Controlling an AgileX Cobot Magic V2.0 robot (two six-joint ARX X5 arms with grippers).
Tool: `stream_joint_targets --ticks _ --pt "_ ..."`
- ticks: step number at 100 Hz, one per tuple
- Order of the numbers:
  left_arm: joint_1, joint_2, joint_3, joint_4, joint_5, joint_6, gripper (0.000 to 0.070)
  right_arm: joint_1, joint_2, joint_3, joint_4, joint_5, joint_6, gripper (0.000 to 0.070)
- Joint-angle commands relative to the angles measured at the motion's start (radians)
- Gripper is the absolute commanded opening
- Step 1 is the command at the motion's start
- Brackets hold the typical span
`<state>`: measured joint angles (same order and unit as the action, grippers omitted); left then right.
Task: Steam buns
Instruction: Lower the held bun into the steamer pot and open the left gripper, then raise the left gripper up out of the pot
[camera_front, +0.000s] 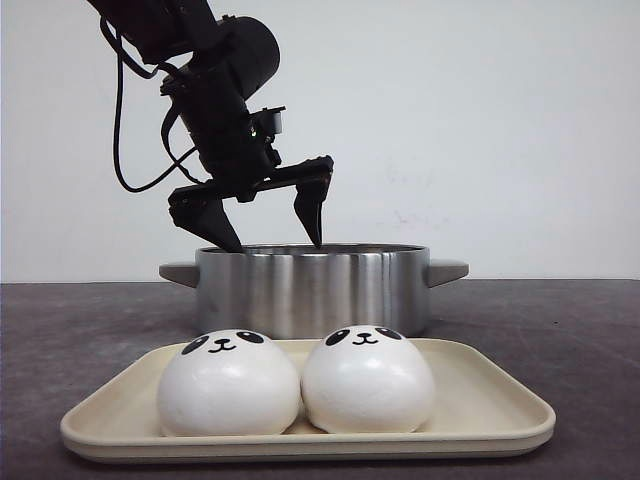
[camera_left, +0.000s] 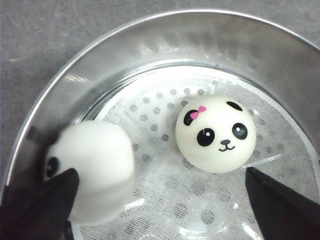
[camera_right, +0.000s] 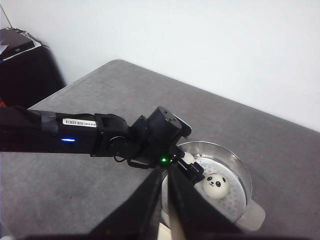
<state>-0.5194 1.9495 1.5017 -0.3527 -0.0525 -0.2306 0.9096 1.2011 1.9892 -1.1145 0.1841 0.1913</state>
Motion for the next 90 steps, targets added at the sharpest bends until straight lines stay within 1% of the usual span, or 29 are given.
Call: stream_joint_targets --ticks 1,10,18,27,41,46,59,73,82,90 --pt "-0.005 0.018 0.042 -0.014 0.000 0.002 0.0685 0.012 0.006 0.024 -0.008 0.002 0.010 0.0013" --pt "-0.005 0.002 0.076 -0.085 -0.001 0.003 0.0676 0.011 0.012 0.013 -0.040 0.024 -0.009 0.0013" --pt "-0.005 -0.033 0.095 -0.116 -0.001 0.002 0.0676 0.010 0.015 -0.021 -0.057 0.053 -0.016 0.0013" --pt "-0.014 -0.100 0.095 -0.116 -0.001 0.001 0.0670 0.005 0.015 -0.098 -0.051 0.065 -0.016 0.0013" --pt "-0.028 -0.240 0.095 -0.128 -0.001 -0.010 0.0665 -0.023 0.015 -0.262 -0.021 0.053 0.009 0.0013" --pt "-0.037 -0.298 0.095 -0.137 0.000 -0.016 0.0665 -0.030 0.015 -0.333 0.008 0.039 0.030 0.0013" --pt "-0.063 -0.446 0.095 -0.172 0.000 -0.029 0.0665 -0.032 0.015 -0.541 0.130 -0.030 0.111 0.0013" --pt "-0.102 -0.586 0.095 -0.221 0.000 -0.028 0.0666 -0.036 0.016 -0.745 0.254 -0.058 0.187 0.0013" --pt "-0.127 -0.659 0.095 -0.263 -0.001 -0.028 0.0666 -0.035 0.021 -0.843 0.318 -0.092 0.223 0.0013" --pt "-0.146 -0.714 0.095 -0.309 -0.001 -0.027 0.0666 -0.035 0.030 -0.895 0.336 -0.107 0.264 0.0015"
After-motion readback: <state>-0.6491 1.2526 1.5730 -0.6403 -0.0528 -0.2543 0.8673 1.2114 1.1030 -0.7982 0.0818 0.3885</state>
